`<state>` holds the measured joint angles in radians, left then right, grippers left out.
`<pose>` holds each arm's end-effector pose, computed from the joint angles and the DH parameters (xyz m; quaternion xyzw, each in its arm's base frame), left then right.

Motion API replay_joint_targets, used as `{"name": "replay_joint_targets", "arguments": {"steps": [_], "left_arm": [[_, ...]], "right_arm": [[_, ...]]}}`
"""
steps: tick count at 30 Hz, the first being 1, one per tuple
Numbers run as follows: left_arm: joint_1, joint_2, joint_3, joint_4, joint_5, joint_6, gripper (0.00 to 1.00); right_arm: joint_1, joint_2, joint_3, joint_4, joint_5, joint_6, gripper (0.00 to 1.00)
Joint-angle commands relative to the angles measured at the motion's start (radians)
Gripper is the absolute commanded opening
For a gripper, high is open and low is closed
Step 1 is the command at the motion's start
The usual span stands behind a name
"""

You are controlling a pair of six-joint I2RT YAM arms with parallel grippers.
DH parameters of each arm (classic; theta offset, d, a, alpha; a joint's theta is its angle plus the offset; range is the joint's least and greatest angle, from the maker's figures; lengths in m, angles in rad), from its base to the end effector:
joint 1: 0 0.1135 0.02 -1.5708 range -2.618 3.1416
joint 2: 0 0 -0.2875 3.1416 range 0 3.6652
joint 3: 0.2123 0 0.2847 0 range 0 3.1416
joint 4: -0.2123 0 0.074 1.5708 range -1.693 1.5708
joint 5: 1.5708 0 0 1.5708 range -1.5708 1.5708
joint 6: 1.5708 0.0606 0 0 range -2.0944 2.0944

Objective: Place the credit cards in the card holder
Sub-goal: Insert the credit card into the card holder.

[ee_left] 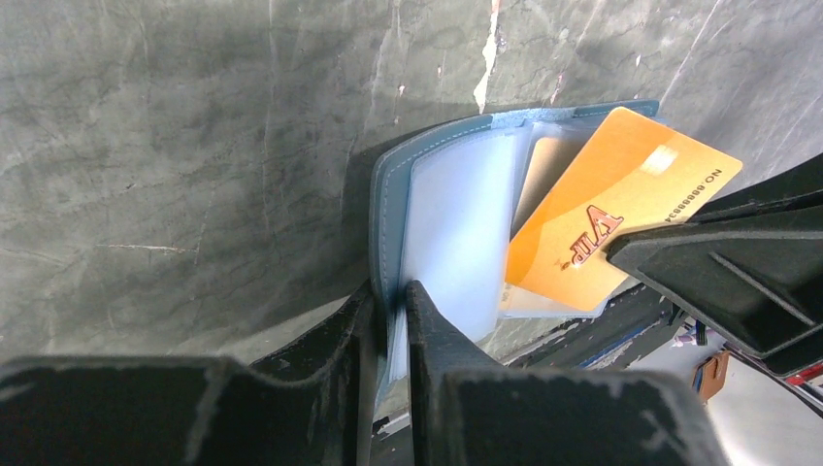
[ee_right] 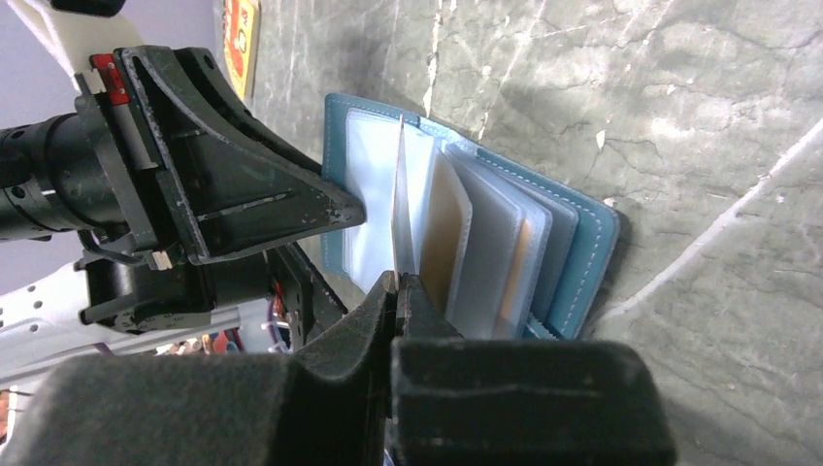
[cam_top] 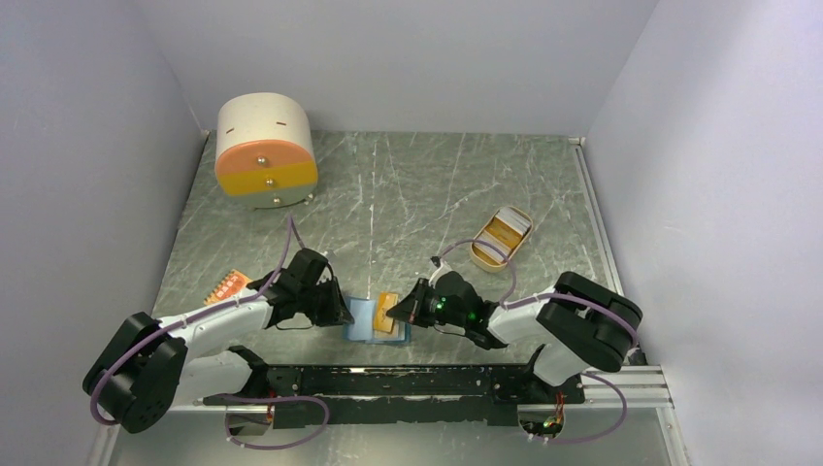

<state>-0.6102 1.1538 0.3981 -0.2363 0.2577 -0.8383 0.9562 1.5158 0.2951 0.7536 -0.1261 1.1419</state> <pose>0.1713 -0.1386 0.1182 -0.0717 0.9485 -0.2798 0.1304 0.1528 0.2297 0.0993 0.0459 0.8493 0.4803 0.2143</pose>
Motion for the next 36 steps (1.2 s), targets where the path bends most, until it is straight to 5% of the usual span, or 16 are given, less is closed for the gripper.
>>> {"name": "replay_joint_targets", "arguments": {"steps": [1,30,36], "left_arm": [[0.005,0.001,-0.008,0.024,0.014,0.001,0.2],[0.006,-0.012,-0.008,0.036,0.036,-0.004,0.31],[0.006,-0.021,-0.006,0.028,0.034,-0.005,0.29]], "right_arm": [[0.008,-0.034,-0.005,-0.003,0.002,0.002,0.0],[0.008,0.138,-0.029,0.217,-0.082,0.079,0.0],[0.013,0.194,-0.042,0.275,-0.097,0.127,0.08]]}}
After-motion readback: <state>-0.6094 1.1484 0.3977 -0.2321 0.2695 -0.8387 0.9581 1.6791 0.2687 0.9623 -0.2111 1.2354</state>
